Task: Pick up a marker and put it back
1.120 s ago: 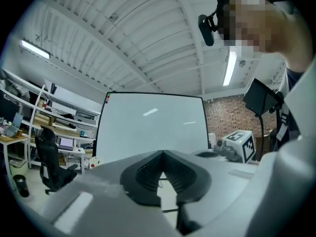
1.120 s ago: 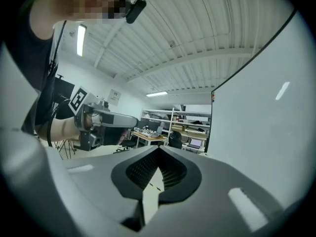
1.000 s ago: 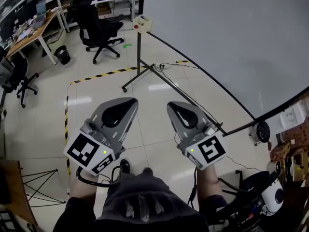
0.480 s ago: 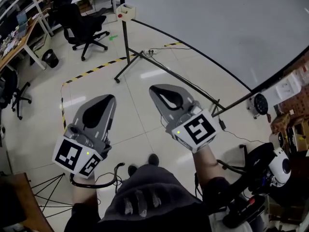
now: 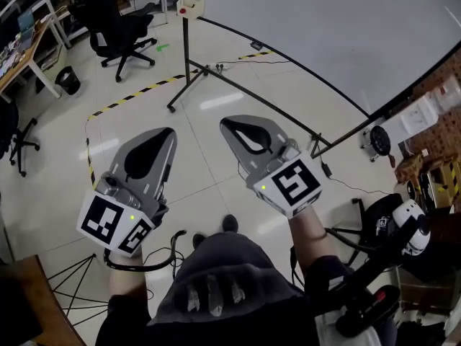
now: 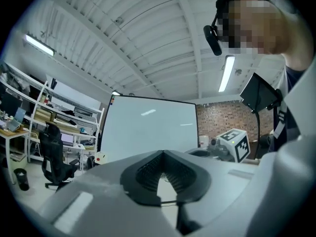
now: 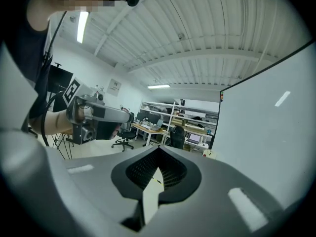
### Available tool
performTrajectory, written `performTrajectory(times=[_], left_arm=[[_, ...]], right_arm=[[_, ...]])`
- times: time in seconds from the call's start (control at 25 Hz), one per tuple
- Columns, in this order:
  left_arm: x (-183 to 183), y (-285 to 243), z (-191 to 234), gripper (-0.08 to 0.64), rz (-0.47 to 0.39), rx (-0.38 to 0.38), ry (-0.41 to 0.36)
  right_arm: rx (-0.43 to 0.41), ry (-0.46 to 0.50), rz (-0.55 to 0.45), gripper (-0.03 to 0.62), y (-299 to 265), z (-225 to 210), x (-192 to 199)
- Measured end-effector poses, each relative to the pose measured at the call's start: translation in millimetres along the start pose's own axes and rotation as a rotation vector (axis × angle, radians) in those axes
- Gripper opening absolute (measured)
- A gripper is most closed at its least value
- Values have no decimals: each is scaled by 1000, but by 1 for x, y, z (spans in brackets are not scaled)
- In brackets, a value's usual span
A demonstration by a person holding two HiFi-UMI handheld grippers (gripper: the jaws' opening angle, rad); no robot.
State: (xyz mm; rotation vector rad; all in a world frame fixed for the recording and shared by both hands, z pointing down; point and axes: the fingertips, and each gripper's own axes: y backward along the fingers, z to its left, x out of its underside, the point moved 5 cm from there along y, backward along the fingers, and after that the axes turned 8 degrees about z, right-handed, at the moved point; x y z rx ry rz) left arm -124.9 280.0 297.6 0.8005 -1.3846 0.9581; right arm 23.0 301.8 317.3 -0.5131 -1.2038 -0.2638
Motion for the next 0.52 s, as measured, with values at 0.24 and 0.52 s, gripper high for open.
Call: performTrajectory(times=[0.24,0.52], left_arm=[[17,12,-10,6,21,79,9],[25,7,-29,6,56,131,30]], right_arm=[[29,21,57,1,9,30,-2],[52,40,62,1,28,36,-6]])
